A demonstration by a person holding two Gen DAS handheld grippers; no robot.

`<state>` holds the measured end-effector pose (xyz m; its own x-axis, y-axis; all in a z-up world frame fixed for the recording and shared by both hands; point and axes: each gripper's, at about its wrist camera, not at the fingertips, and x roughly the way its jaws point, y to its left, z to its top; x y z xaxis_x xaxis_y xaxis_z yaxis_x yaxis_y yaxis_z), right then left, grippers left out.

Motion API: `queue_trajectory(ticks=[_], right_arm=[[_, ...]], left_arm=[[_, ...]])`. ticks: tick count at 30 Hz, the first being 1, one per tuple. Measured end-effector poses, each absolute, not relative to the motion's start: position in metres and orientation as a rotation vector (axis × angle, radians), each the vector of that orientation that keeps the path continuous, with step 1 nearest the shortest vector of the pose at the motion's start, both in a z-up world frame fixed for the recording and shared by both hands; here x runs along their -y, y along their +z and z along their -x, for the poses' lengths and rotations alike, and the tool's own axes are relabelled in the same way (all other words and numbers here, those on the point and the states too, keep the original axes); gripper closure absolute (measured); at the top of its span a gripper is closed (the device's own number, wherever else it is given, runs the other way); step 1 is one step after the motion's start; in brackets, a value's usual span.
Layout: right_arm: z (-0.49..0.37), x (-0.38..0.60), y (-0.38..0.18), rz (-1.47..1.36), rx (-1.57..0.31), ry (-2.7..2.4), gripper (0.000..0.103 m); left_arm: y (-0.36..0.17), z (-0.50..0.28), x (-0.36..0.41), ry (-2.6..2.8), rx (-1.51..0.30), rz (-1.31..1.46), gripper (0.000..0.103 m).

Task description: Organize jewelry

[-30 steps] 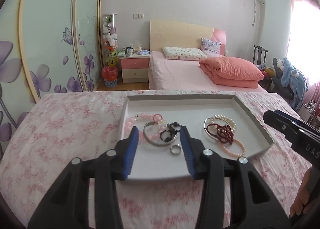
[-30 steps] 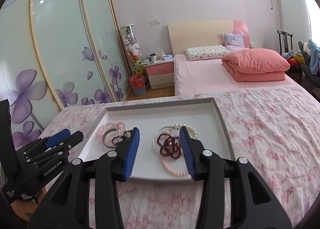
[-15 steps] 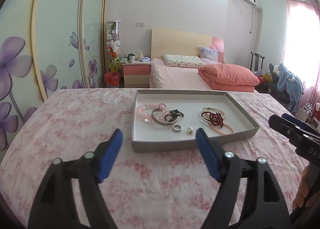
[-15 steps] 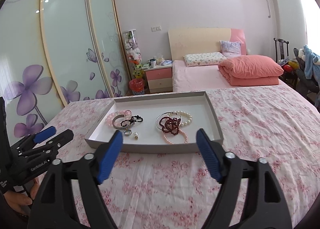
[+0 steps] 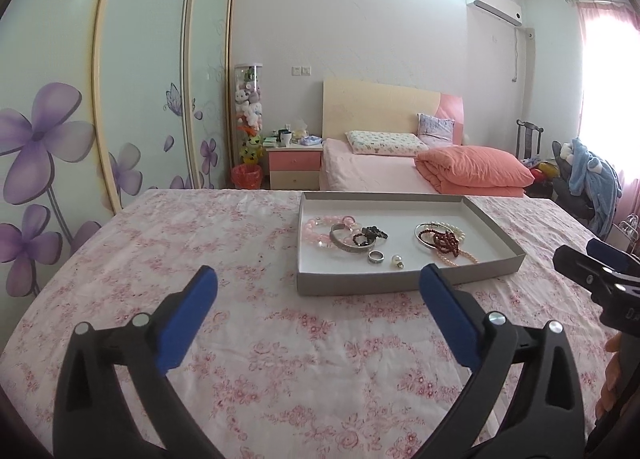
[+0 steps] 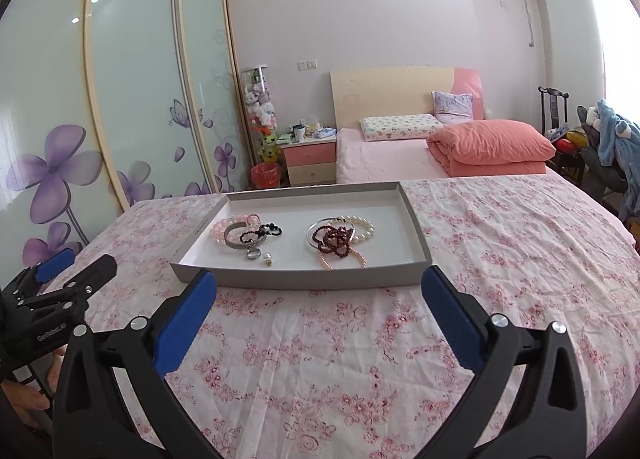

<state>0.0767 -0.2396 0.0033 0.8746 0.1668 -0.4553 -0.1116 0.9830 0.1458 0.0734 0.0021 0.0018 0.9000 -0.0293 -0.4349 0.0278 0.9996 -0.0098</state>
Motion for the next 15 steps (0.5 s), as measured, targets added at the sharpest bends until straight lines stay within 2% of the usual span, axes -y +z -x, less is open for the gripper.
queue_trajectory(ticks=[15], right_arm=[[-0.057,0.237,-0.004,-0.080,-0.431,0.120,0.002]], left_arm=[[-0.004,-0.060,0.004,-0.018,-0.430,-0.019,0.004]])
